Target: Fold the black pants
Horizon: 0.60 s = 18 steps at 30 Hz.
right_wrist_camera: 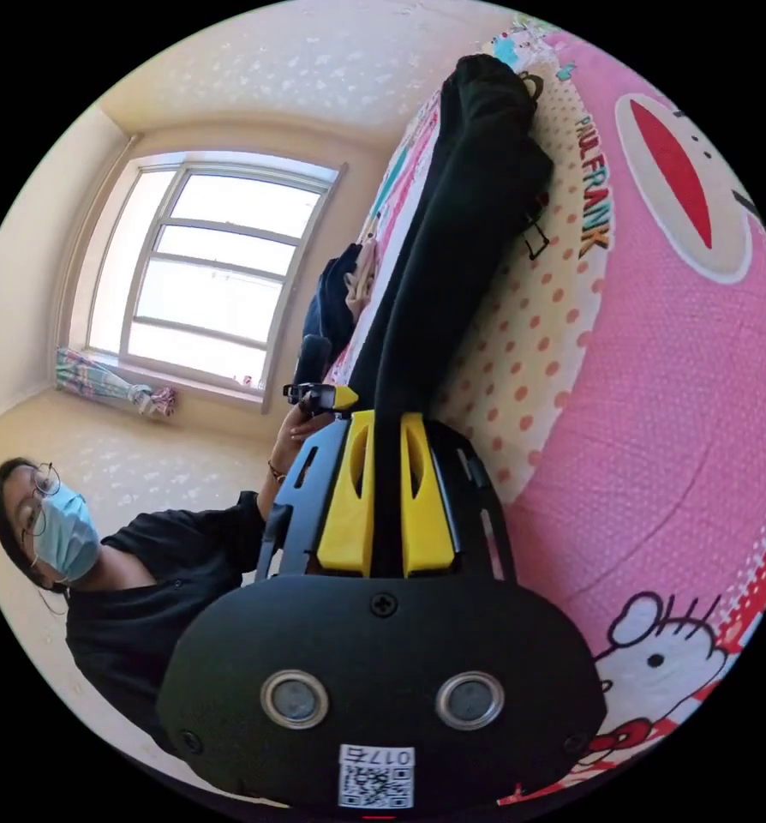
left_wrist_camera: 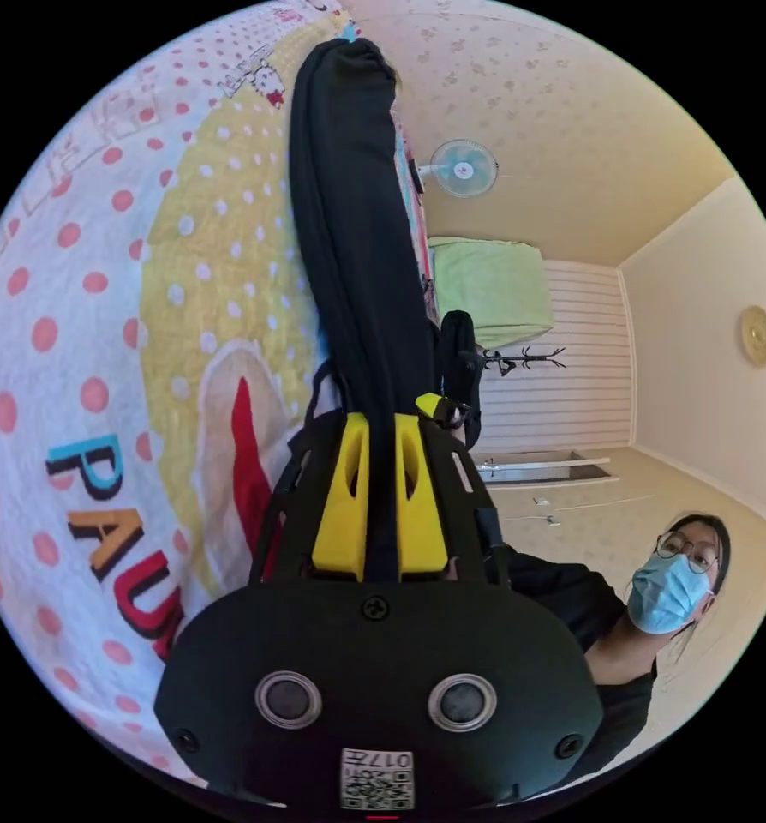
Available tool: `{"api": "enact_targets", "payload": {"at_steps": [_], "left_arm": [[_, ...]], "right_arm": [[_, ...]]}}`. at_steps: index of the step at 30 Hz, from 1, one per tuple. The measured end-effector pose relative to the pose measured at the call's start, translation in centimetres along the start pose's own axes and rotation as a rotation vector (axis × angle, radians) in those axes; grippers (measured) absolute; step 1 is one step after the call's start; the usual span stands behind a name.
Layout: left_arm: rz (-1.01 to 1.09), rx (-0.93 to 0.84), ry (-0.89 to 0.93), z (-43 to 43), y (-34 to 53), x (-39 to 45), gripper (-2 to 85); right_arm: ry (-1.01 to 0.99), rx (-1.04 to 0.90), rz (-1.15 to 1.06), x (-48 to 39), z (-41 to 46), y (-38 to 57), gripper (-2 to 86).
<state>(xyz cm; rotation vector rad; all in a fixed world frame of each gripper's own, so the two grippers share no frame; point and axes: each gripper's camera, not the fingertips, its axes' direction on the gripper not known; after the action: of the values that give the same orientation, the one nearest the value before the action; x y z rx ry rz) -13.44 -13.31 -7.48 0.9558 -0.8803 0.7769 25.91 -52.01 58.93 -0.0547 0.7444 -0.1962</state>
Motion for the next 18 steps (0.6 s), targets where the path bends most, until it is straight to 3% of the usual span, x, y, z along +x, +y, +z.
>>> {"api": "enact_targets", "payload": {"at_steps": [7, 18], "left_arm": [[0.362, 0.045, 0.127, -2.2, 8.8, 10.8, 4.4], [1.039, 0.210, 0.167, -6.2, 25.7, 38.1, 4.0]], "right_arm": [[-0.087, 0.079, -0.352, -11.1, -3.3, 8.3, 1.3], [-0.177, 0.220, -0.968, -37.2, -9.8, 20.6, 0.8]]}}
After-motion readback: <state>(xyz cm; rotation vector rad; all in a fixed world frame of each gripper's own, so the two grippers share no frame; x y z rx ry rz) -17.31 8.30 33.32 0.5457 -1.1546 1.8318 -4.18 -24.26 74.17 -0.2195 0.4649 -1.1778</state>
